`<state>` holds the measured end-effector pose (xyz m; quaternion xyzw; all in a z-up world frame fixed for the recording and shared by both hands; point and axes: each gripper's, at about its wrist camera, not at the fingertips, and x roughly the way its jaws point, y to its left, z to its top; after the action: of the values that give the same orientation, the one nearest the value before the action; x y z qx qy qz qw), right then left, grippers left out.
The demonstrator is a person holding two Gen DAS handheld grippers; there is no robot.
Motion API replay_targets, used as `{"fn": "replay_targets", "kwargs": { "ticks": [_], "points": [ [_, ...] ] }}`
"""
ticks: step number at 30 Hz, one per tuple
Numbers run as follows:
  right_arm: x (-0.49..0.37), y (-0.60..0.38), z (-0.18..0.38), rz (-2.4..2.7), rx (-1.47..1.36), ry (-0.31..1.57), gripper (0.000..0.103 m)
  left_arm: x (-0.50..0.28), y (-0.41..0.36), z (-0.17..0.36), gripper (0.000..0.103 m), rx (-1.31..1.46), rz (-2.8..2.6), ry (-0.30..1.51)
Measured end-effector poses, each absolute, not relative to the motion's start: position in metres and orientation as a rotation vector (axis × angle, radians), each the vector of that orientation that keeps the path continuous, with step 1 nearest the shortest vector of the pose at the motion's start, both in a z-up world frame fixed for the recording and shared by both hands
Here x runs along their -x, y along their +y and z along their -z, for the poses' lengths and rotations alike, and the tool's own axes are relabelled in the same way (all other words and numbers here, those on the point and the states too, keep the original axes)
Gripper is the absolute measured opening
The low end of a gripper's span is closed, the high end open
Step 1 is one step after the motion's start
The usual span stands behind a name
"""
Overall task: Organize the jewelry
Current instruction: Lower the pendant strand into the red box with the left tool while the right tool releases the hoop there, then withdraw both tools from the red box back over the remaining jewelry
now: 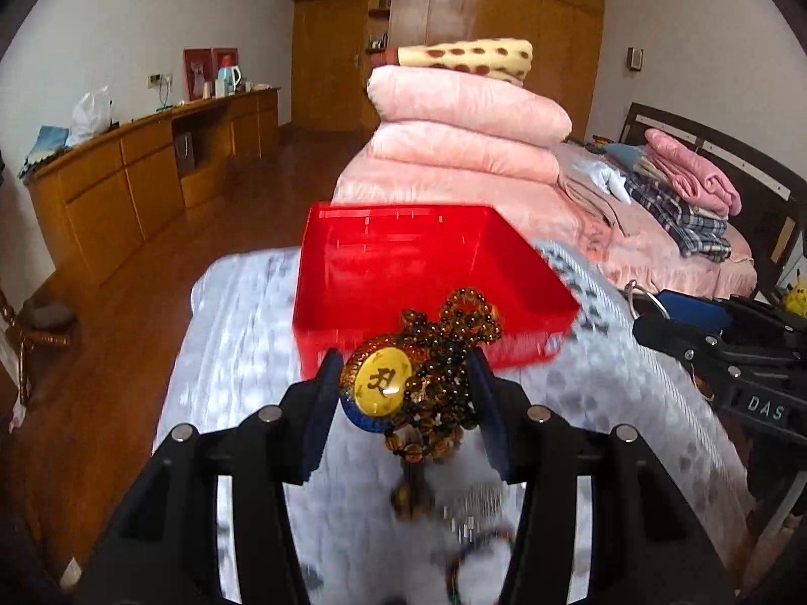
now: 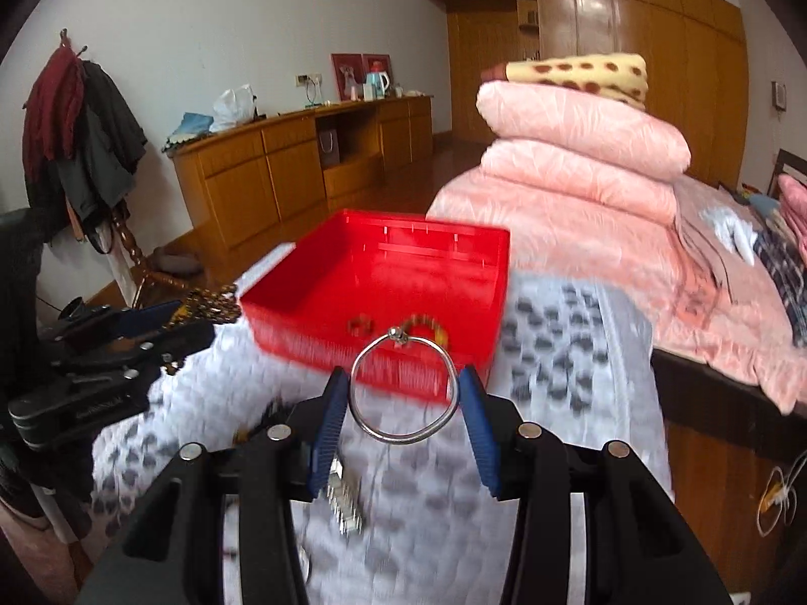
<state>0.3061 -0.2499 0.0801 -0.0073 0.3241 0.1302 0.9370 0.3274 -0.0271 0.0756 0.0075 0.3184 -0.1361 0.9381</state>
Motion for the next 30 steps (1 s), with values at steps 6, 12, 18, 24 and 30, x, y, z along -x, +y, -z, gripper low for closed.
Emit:
{"fn": "replay_targets", "kwargs": {
  "ticks": [6, 12, 18, 24, 30],
  "points": [
    [-0.357, -0.248, -0.083, -0.261, 0.005, 0.681, 0.045, -0.378, -0.037, -0.082, 0.048, -0.012, 0.276, 0.658],
    [-0.408, -0.248, -0.057, -0.248, -0.005, 0.77, 0.045, -0.433, -0.045, -0.056, 0.048, -0.007, 0.268, 0.749],
    [-0.43, -0.248, -0.036, -0.233, -0.002, 0.822, 0.045, -0.453, -0.044, -0.034, 0.048, -0.005, 0.264, 0.799],
    [-0.434, -0.243, -0.031, -0.23, 0.026, 0.83, 0.048, -0.46, -0.039, -0.03, 0.051, 0.004, 0.267, 0.81],
    [-0.423, -0.248, -0.041, -0.224, 0.016, 0.799, 0.051, -0.448, -0.031, -0.048, 0.061, 0.02, 0.26, 0.758]
  ]
}}
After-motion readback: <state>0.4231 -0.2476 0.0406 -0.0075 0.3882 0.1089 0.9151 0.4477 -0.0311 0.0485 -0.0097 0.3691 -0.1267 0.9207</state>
